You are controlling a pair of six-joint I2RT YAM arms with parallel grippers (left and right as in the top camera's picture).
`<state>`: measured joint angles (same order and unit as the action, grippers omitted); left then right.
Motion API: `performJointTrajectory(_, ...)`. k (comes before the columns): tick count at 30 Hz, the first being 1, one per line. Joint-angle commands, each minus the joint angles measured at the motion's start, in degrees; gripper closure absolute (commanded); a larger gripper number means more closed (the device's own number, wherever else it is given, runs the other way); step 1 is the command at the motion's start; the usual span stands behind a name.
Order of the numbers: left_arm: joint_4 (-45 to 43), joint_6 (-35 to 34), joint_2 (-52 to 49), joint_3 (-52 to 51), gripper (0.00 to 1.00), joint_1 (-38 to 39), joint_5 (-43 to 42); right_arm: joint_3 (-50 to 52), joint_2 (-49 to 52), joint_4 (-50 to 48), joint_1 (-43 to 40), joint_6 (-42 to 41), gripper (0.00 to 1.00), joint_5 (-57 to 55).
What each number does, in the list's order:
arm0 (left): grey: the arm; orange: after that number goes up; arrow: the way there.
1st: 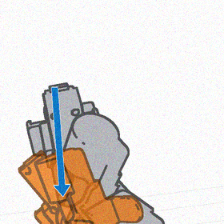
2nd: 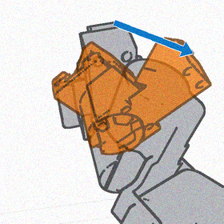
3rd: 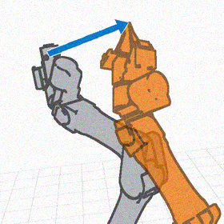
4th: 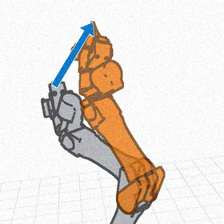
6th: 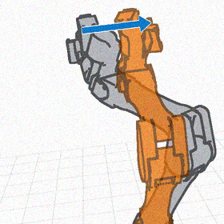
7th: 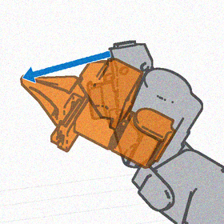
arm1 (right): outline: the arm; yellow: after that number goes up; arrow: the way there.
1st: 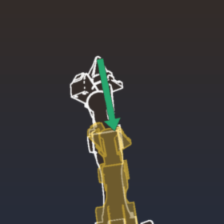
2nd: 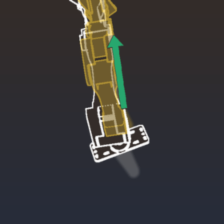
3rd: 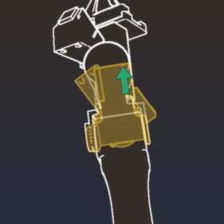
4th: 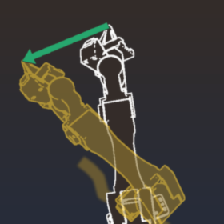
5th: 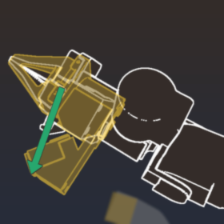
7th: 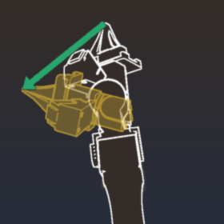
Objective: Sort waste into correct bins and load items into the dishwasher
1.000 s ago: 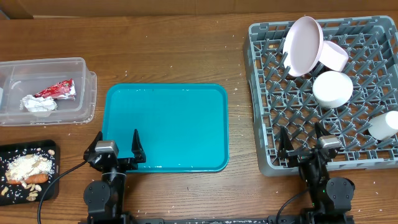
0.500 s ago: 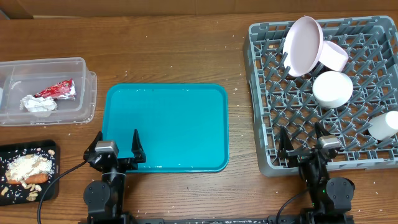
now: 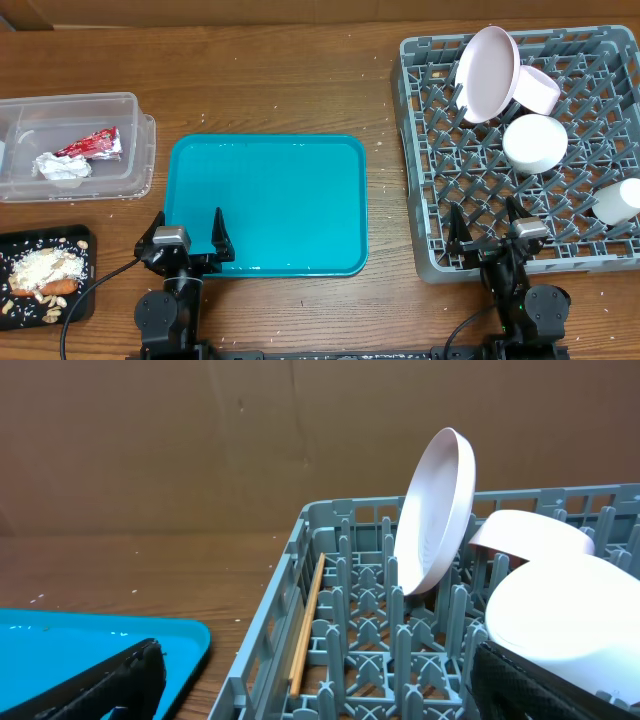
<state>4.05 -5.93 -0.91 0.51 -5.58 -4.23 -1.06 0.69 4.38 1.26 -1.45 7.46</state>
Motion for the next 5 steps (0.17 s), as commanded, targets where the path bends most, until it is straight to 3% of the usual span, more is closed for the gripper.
performJointTrajectory(1,0.1,0.8,0.7,-0.2,0.00,0.3,0.6,0.6,-0.5,-0.2,0.3,0.4,0.00,-0.3)
performJointTrajectory(5,0.1,0.8,0.7,-0.2,0.00,0.3,0.6,0.6,-0.5,-0.2,0.3,0.4,0.00,-0.3)
